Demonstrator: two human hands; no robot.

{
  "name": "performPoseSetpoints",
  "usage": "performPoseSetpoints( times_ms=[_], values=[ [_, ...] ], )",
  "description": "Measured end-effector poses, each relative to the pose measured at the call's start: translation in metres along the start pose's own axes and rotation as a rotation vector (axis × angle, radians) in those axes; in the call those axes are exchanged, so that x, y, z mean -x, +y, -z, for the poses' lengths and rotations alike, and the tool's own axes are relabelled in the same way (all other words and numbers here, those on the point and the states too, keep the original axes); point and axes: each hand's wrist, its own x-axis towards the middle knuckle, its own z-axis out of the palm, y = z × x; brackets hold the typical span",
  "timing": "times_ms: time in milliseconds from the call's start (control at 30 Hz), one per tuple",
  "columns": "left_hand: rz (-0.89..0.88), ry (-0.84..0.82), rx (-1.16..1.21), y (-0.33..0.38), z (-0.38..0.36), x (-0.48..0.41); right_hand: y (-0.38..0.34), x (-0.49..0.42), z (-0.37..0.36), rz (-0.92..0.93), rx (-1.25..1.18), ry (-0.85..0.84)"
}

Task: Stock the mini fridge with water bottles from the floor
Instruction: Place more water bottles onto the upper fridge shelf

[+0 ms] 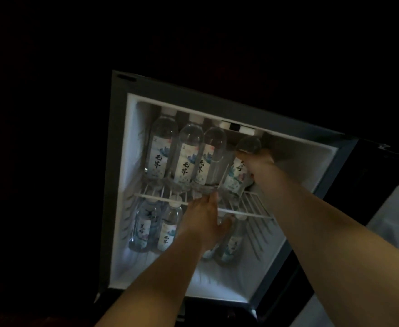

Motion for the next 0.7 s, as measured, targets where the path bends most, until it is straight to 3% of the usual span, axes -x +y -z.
performPoseSetpoints(
  times_ms=[167,267,467,600,700],
  values=[
    [0.010,-0.005,-0.017,-0.002,-0.002,-0.003,0.001,0.001,-0.008,0.098,-0.062,-0.042],
    [0.009,0.004,0.006,-0.001,0.000,-0.002,0.003,0.005,-0.014,0.197,0.045,0.028],
    [0.016,-0.014,0.042,-0.001,0.007,0.001,0.009,0.007,-0.015,0.205,0.144,0.054],
    [0.034,-0.026,0.190,0.002,0.016,0.008,0.010,0.011,-0.014,0.217,0.240,0.018],
    [0.018,0.056,0.283,-0.002,0.018,0.020,0.016,0.017,-0.013,0.237,0.227,-0.001]
  ],
)
